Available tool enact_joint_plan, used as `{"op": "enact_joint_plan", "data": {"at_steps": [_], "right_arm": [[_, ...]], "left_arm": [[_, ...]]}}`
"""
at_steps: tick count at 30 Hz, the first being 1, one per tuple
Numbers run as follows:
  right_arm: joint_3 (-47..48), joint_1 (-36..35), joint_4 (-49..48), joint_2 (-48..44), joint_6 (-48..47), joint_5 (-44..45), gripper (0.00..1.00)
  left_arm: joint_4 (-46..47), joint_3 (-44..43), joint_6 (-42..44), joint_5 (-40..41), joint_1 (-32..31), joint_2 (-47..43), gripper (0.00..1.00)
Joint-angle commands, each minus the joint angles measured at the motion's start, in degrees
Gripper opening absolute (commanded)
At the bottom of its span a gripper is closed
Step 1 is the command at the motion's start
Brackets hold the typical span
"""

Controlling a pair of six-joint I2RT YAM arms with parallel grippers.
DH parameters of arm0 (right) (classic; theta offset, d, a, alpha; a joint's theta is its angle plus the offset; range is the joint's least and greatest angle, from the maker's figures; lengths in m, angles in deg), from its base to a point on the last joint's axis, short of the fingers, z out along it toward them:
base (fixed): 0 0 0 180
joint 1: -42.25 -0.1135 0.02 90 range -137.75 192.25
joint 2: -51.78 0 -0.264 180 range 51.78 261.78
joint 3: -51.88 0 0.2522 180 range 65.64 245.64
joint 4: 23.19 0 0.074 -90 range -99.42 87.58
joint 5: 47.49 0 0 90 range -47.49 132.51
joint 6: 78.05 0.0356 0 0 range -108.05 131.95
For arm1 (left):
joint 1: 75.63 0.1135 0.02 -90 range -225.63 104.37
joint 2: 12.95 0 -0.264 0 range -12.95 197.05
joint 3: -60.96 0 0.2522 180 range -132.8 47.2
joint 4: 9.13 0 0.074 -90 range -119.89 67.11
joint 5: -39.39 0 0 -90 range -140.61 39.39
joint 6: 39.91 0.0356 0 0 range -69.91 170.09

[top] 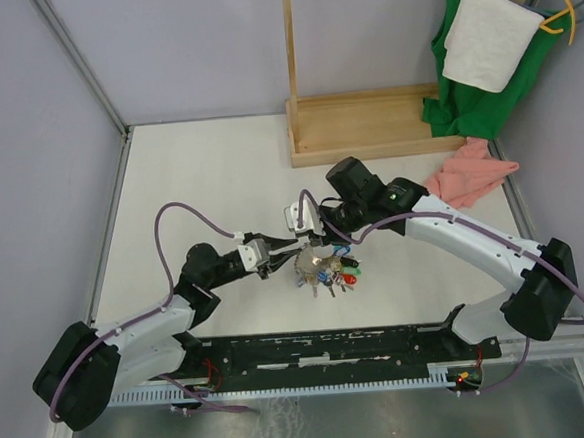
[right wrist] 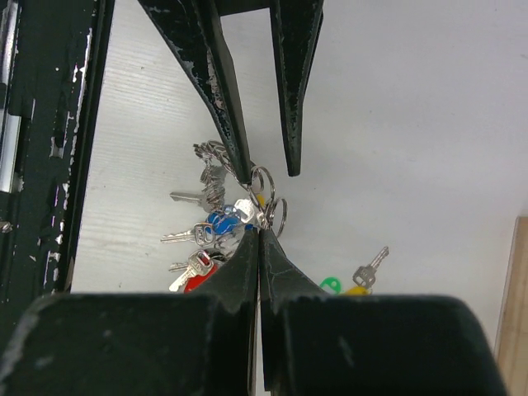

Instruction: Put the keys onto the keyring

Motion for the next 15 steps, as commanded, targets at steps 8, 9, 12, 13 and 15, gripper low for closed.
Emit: {"op": "enact_joint_plan", "data": {"at_steps": [8,9,12,13,15], "right_arm": [[-0.65,-0.32,-4.06,-4.34,-3.24,-6.12,0.01],[-0.9,-0.3,-3.91,-4.34,-3.25,-6.33,0.01],[-1.63,-0.3,-4.12,-4.66,-3.33,-6.37,0.01],[-1.92,-0.3,-4.32,-4.82,-3.29,-6.11,0.01],[-2.34,-0.3,-4.66,-5.1,-3.25,-5.67,0.01]], "left_arm": [[-3.86,-1.26,3.9,3.94,0.03,-6.94,0.32],[-3.91,-0.94,4.19,4.75,0.03,-7.3,0.32],[-4.79,-0.61,5.1,6.51,0.02,-7.71,0.32],[-5.39,-0.84,5.47,6.27,0.03,-7.56,0.32],[-6.4,-1.44,5.84,4.67,-0.01,-6.74,0.32]]}}
